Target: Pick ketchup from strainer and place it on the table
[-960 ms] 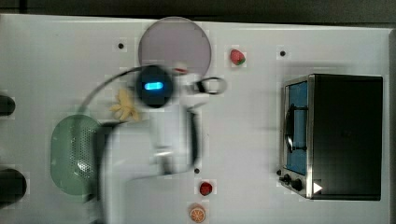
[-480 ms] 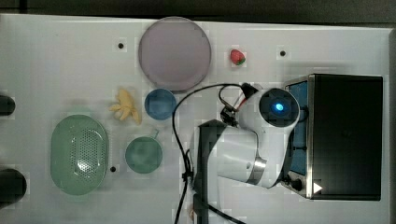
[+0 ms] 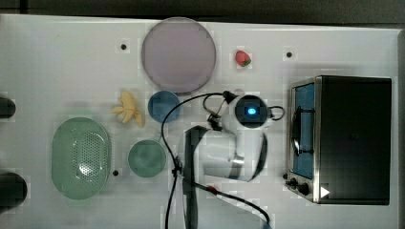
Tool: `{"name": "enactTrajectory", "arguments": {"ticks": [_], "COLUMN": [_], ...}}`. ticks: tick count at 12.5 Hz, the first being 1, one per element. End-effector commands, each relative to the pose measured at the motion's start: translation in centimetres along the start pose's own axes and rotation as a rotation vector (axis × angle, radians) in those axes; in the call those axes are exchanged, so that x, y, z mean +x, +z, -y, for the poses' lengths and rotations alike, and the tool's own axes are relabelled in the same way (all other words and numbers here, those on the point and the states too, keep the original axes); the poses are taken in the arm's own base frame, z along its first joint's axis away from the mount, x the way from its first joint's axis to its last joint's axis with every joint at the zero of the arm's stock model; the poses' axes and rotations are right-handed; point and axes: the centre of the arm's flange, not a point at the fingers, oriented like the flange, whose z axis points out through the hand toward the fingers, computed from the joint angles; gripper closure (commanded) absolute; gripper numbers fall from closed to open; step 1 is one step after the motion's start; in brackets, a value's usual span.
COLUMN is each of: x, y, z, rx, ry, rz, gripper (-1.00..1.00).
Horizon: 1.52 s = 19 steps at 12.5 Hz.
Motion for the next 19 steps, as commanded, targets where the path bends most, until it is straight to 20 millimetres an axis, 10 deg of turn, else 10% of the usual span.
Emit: {"name": "enactTrajectory", "arguments": {"ticks": [1,6,15,19], "x": [-0.5,0.0,-1.0,-1.4], "y": [3.5,2.0,-25.3,-34.0], "z": [2.2,2.3,4.2,4.1], "rx": [-0.004,0.009,0.017,0.037], "ry": [-0.079,-0.075,0.142,0.217], "rz": [-0.001,-0.043,-0.065,-0.099], "gripper": [-0.25,-1.00,-1.00,-1.00]}}
